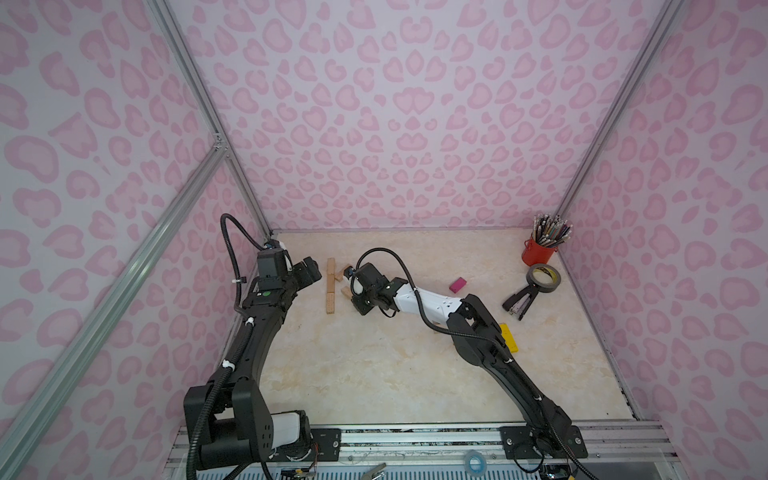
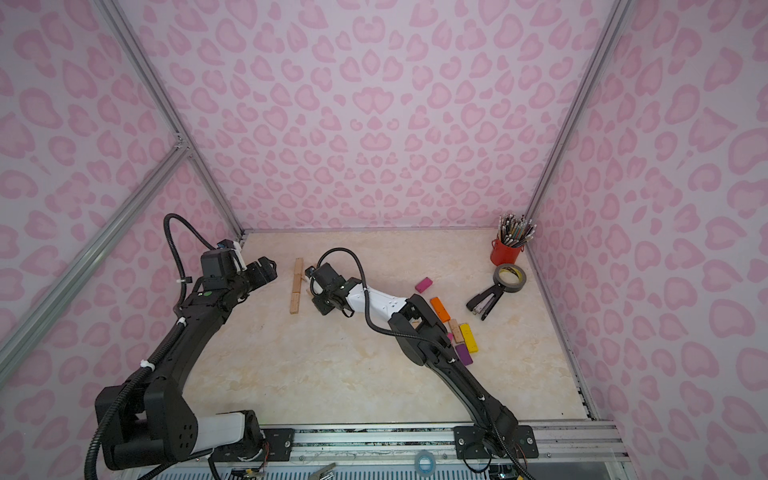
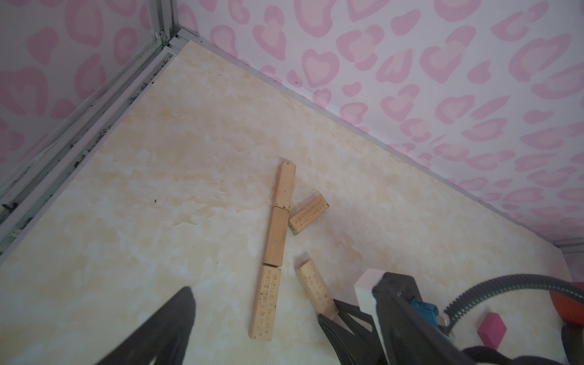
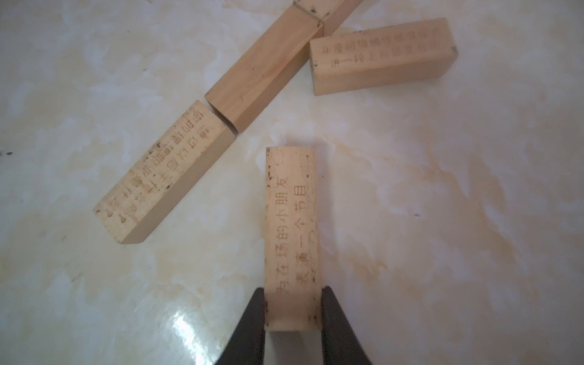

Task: Assemble the letter k with building blocks
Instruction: Assemble the building block at the center of the board.

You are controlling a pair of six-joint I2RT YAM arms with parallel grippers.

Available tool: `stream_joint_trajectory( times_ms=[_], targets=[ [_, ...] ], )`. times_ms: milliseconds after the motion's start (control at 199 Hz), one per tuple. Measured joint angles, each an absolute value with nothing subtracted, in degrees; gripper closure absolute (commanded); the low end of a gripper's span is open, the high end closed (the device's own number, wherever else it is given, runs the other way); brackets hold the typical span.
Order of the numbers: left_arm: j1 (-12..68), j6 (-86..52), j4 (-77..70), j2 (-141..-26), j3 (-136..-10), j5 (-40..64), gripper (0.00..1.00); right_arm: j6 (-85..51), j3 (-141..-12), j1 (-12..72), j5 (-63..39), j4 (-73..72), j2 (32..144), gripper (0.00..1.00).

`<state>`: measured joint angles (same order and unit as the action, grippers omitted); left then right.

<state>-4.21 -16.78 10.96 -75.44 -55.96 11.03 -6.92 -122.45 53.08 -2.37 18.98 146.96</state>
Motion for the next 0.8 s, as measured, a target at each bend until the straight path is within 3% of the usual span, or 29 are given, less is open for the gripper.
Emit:
stream_joint_trajectory(
  times_ms=[653,804],
  targets=[
    [-4.2,-10.2,10.5,-73.2,-55.7,26.2,0.07,-7.0,-130.6,53.0,-4.6,20.3,152.0,0.71],
    [-4.2,-9.8,10.6,-73.2,-55.7,27.0,0.07,-7.0,-131.4,53.0,-4.9,20.6,152.4,0.67]
  ],
)
